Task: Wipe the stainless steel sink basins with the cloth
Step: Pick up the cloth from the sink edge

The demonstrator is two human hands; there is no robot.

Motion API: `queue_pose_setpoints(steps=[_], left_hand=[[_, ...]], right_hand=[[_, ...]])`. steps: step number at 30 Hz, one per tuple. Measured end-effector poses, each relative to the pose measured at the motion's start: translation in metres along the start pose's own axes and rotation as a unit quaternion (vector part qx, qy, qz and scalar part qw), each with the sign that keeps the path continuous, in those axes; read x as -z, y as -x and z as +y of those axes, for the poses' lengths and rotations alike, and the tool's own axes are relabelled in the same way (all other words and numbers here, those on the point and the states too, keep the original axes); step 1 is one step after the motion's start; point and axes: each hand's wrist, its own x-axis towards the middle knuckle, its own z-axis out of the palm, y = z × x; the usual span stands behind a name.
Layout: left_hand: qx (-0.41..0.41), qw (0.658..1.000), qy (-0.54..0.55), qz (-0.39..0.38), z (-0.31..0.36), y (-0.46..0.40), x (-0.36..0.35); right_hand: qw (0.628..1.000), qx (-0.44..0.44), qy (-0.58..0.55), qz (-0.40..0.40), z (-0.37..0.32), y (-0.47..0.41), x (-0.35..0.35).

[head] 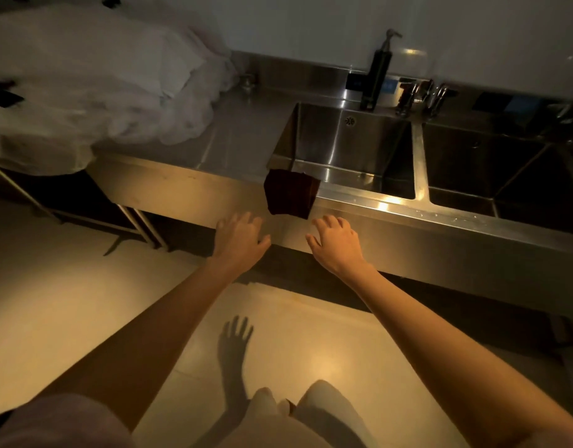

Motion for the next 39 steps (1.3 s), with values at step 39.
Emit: queue_pose_setpoints(steps=[39], left_hand=[[-0.083, 0.994, 0.025, -0.071, -0.001, -0.336, -0.021]], right_hand=[[0.997, -0.071, -0.013, -0.008, 0.077, -0.298, 0.021]])
